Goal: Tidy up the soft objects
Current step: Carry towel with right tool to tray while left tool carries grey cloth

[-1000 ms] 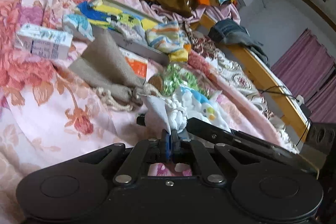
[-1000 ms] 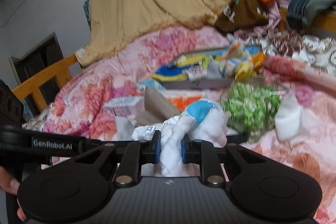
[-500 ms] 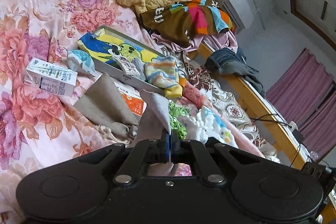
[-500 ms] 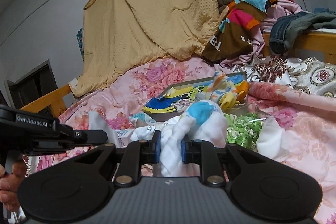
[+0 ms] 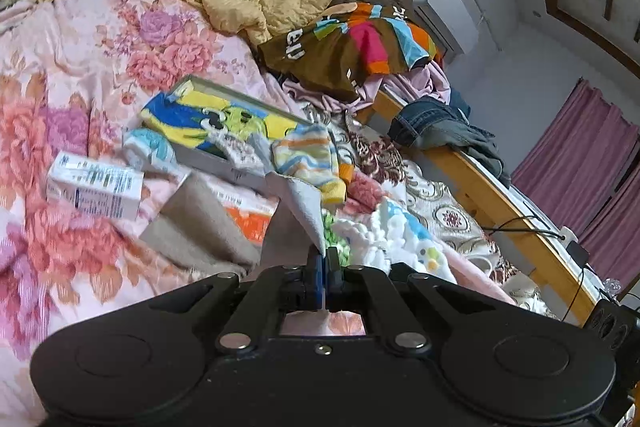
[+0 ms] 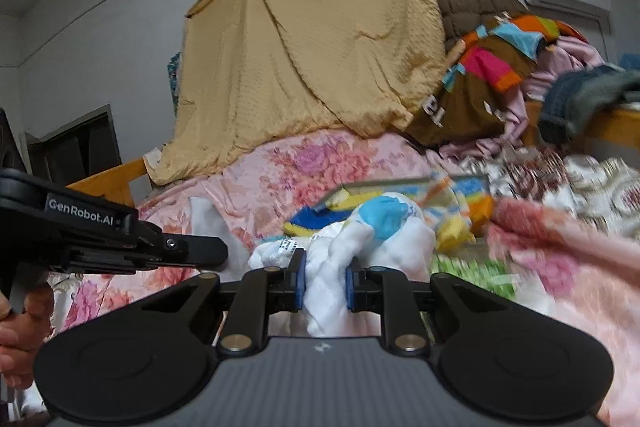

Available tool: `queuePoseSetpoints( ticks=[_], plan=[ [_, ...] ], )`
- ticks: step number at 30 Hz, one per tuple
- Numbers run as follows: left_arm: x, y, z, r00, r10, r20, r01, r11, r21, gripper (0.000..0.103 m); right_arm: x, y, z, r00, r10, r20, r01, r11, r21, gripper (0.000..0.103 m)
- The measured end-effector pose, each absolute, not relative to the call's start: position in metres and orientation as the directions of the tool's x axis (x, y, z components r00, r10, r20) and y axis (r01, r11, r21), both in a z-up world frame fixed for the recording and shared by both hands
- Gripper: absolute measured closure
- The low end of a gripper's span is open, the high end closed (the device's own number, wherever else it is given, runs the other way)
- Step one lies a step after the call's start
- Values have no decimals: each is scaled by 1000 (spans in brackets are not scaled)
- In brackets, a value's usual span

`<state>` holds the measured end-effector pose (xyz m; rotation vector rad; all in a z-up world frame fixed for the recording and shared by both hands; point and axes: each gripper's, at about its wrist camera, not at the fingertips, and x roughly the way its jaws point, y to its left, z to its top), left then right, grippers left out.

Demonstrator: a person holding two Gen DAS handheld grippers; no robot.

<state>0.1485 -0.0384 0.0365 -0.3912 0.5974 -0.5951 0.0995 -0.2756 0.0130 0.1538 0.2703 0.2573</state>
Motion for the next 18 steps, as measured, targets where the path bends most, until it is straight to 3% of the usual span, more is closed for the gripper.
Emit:
queuePoseSetpoints(
  ticks=[6,18],
  plan=[
    [171,-45,62,704,-596,-385,420,787,-452,103,146,-271,25,941,279,-191,-251,955,160,82],
    [246,-45,78,753,-502,-424,357,855,-378,103,222,-275,13,938,276,-211,-235,951,200,82]
  ],
)
